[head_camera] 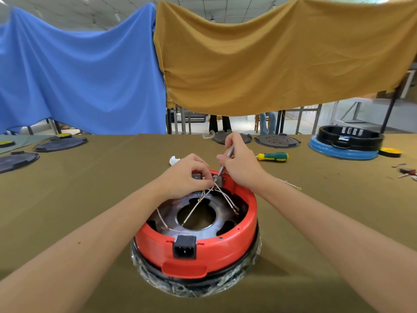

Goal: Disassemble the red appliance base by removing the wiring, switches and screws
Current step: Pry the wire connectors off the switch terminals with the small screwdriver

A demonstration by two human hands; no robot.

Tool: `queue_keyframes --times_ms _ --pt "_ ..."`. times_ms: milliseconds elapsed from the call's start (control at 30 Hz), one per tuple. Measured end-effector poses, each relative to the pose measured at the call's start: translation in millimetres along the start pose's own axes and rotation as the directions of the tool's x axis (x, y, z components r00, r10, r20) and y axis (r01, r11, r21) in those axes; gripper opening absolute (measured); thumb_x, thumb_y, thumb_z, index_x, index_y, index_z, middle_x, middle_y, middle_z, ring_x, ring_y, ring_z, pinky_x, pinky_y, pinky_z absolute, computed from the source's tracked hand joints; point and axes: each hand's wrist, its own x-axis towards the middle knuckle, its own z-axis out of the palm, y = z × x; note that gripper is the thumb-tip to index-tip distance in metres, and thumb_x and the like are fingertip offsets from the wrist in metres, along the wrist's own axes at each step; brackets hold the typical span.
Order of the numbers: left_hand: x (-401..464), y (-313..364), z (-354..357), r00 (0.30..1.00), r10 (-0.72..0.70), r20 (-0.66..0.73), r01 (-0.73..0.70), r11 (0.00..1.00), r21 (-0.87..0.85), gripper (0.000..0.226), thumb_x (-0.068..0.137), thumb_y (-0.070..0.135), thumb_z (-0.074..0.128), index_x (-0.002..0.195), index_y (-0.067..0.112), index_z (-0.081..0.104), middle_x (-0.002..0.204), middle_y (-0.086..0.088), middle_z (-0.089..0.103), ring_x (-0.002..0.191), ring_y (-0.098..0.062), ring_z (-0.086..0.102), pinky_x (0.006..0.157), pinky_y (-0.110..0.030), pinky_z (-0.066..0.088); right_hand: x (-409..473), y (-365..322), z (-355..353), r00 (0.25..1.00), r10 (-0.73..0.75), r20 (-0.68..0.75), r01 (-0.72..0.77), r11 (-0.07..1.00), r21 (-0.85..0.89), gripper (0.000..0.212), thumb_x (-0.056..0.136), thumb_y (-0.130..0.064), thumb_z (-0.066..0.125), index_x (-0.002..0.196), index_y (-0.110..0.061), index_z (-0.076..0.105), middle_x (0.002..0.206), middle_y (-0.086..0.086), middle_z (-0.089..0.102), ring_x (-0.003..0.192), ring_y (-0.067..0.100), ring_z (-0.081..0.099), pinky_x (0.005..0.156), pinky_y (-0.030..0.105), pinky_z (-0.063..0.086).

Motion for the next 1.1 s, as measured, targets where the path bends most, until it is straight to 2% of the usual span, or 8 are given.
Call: queue_keyframes --times_ms 133,233,333,500,733,800,900,1100 --pt "0.4 -0.7 0.3 1.000 0.001 0.003 -0.001 1.000 0.001 0.006 0.082 0.026 0.076 0.079 0.024 0.073 0.112 0.006 0.053 0.102 0.011 0.048 0.080 0.004 0.029 -5.2 0.7 3.2 0.997 -0.020 -0.068 0.022 1.000 0.017 0.023 0.097 -0.013 0.058 0.101 -0.023 0.038 0.079 0.007 0.053 0.069 0.021 0.053 0.064 0.036 0.044" --pt "-0.1 -0.3 -0.3 1.000 -0.009 0.014 0.009 1.000 0.000 0.006 0.082 0.027 0.076 0.079 0.026 0.072 0.113 0.007 0.052 0.100 0.012 0.047 0.079 0.003 0.030 -8.7 -2.6 5.0 0.991 -0.116 -0.062 0.114 0.993 -0.041 0.024 0.096 -0.011 0.058 0.099 -0.024 0.038 0.073 0.000 0.055 0.061 0.009 0.050 0.059 0.028 0.041" --pt "0.4 -0.1 -0.4 1.000 -0.014 0.016 0.014 1.000 0.000 0.007 0.082 0.026 0.076 0.078 0.027 0.071 0.113 0.007 0.051 0.102 0.013 0.046 0.079 0.004 0.029 -8.5 -4.7 5.9 0.988 -0.150 -0.037 0.147 0.986 -0.082 0.024 0.096 -0.009 0.056 0.098 -0.023 0.037 0.068 -0.003 0.053 0.060 0.011 0.050 0.060 0.029 0.042" --pt "-0.3 -0.6 -0.4 1.000 -0.012 0.019 0.013 1.000 -0.006 0.005 0.082 0.026 0.076 0.079 0.023 0.073 0.113 0.008 0.051 0.104 0.012 0.046 0.079 0.006 0.028 -4.5 -2.5 4.0 0.999 -0.012 -0.049 0.012 1.000 -0.004 0.022 0.098 -0.012 0.055 0.099 -0.024 0.036 0.075 0.003 0.050 0.065 0.015 0.049 0.059 0.030 0.043" --pt "-0.1 -0.2 -0.4 0.999 -0.020 0.031 0.020 1.000 -0.006 0.005 0.083 0.027 0.075 0.080 0.025 0.072 0.114 0.009 0.050 0.108 0.005 0.049 0.085 -0.002 0.030 -4.9 -0.8 2.1 0.984 0.174 -0.042 -0.165 0.973 0.159 0.019 0.099 -0.012 0.054 0.104 -0.018 0.037 0.091 0.011 0.055 0.087 0.034 0.062 0.087 0.053 0.052" --pt "-0.2 -0.2 -0.5 0.999 -0.021 0.024 0.021 1.000 -0.013 0.005 0.083 0.027 0.075 0.080 0.025 0.072 0.113 0.009 0.051 0.106 0.005 0.050 0.086 -0.002 0.031 -7.4 -2.5 2.7 0.992 0.098 -0.081 -0.090 0.992 0.093 0.020 0.098 -0.011 0.055 0.104 -0.020 0.038 0.089 0.011 0.058 0.085 0.030 0.063 0.079 0.047 0.052" --pt "0.1 0.5 -0.8 0.999 -0.025 0.021 0.025 1.000 -0.017 0.006 0.083 0.026 0.074 0.079 0.026 0.071 0.113 0.009 0.051 0.103 0.008 0.050 0.083 0.001 0.031 -10.9 -7.6 4.2 0.991 -0.100 -0.084 0.098 0.995 -0.035 0.022 0.098 -0.008 0.055 0.102 -0.021 0.038 0.074 0.002 0.055 0.067 0.013 0.053 0.064 0.031 0.044" --pt "-0.5 0.7 -0.9 0.999 -0.027 0.033 0.028 1.000 -0.007 0.006 0.085 0.025 0.074 0.080 0.025 0.070 0.114 0.007 0.050 0.097 0.013 0.047 0.077 0.003 0.031 -12.1 -10.5 6.2 0.976 -0.217 -0.021 0.212 0.967 -0.144 0.021 0.097 -0.005 0.054 0.101 -0.018 0.038 0.067 -0.004 0.049 0.065 0.016 0.049 0.064 0.032 0.043"
